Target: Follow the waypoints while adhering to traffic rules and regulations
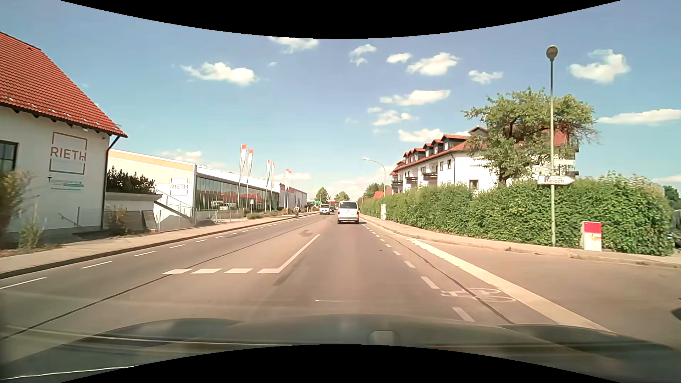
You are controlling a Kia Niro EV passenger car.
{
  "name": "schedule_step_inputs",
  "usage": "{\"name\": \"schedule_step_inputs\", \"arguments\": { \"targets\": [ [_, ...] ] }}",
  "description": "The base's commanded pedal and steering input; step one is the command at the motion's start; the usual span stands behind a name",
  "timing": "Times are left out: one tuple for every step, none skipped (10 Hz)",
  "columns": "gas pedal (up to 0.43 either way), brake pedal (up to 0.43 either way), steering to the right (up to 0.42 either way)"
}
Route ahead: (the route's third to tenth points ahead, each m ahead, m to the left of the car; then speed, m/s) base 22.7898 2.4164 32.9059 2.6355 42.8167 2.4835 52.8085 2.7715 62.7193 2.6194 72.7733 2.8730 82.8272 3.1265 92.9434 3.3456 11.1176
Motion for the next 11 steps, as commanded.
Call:
{"name": "schedule_step_inputs", "arguments": {
  "targets": [
    [0.189, 0.006, -0.013],
    [0.189, 0.006, -0.013],
    [0.189, 0.006, -0.013],
    [0.189, 0.006, -0.012],
    [0.189, 0.006, -0.012],
    [0.197, 0.006, -0.011],
    [0.197, 0.006, -0.01],
    [0.189, 0.006, -0.009],
    [0.15, 0.006, -0.009],
    [0.098, 0.006, -0.009],
    [0.098, 0.006, -0.009]
  ]
}}
